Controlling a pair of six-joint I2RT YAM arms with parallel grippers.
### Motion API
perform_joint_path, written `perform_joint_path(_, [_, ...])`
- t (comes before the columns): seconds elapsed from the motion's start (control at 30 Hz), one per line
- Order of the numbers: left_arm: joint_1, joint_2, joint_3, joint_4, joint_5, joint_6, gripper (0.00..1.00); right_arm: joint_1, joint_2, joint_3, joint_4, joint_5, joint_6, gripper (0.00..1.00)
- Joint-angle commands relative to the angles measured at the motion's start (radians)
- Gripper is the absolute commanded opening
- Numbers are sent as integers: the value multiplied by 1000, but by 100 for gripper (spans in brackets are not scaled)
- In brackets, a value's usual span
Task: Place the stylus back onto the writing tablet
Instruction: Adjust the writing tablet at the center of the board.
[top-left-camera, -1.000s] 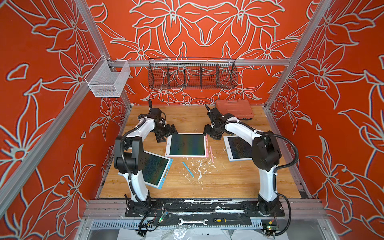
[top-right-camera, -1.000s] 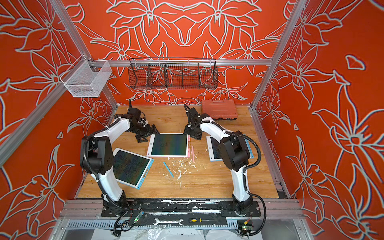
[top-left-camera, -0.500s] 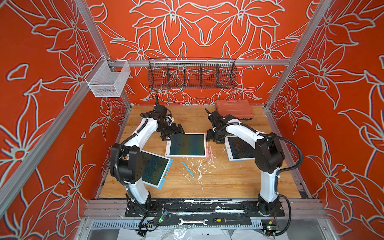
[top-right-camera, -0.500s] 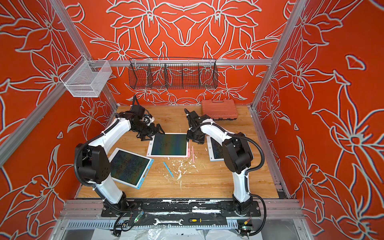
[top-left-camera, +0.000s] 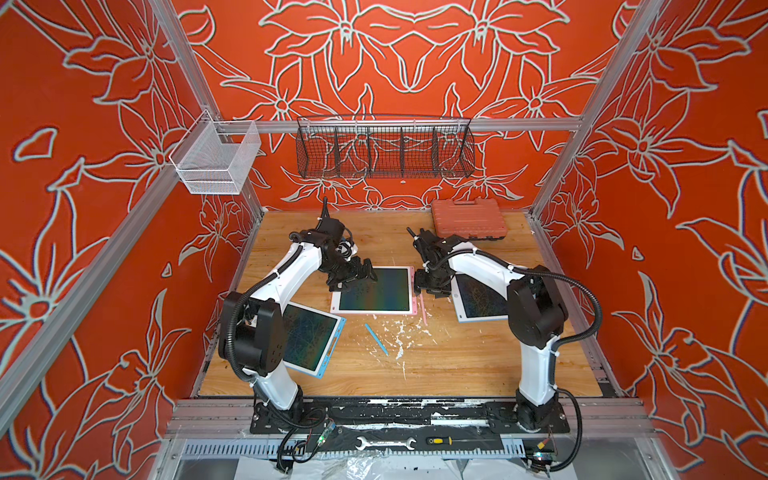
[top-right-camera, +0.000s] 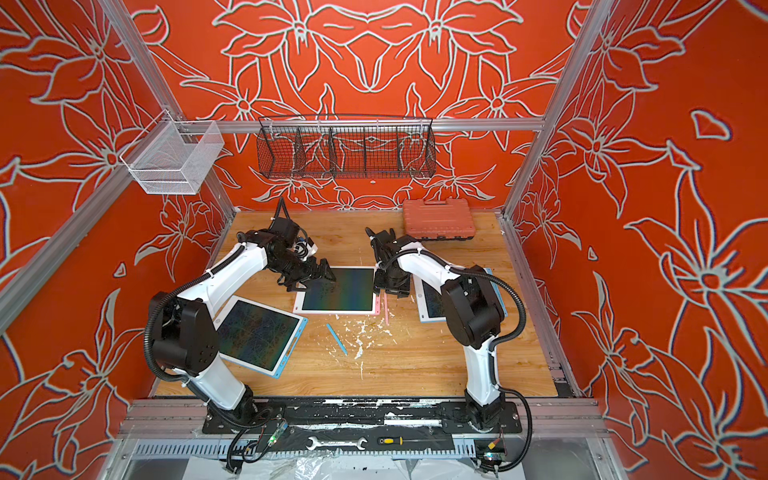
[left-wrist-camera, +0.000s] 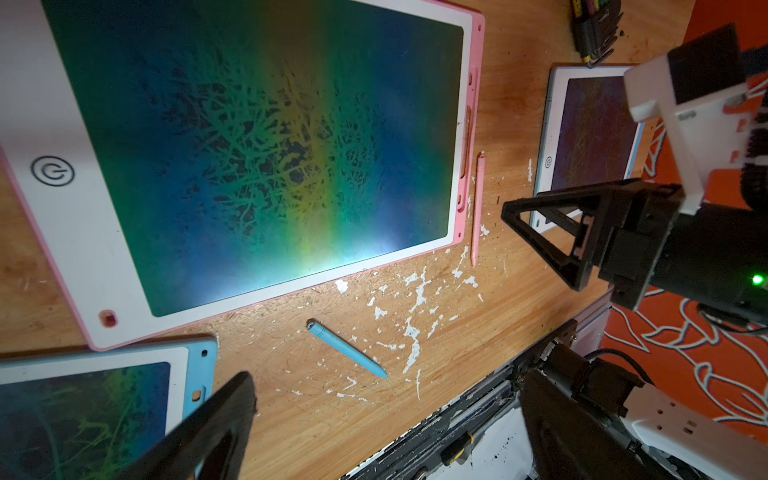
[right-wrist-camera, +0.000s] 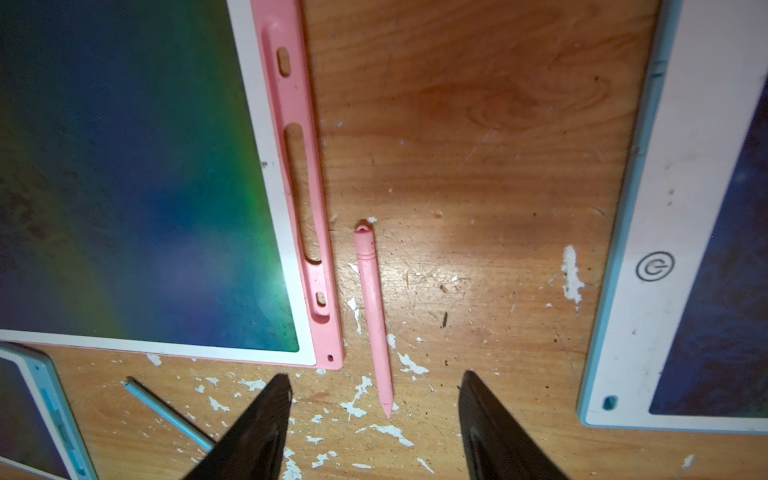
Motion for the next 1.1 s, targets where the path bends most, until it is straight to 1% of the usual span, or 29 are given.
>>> perform_joint_path(0.0, [-1, -26, 11, -22, 10, 18, 97, 9, -13, -15, -16, 1, 1, 65])
perform_joint_path(0.2, [-5, -33, 11, -24, 19, 23, 97, 15, 1, -37, 6, -13, 6, 61])
perform_joint_path(0.53, [-10, -63, -6, -28, 33, 29, 97, 22, 24, -71, 24, -2, 6, 54])
perform_joint_path(1.07, [-16, -90, -12, -31, 52, 41, 97, 31, 72, -69, 26, 5, 11, 43])
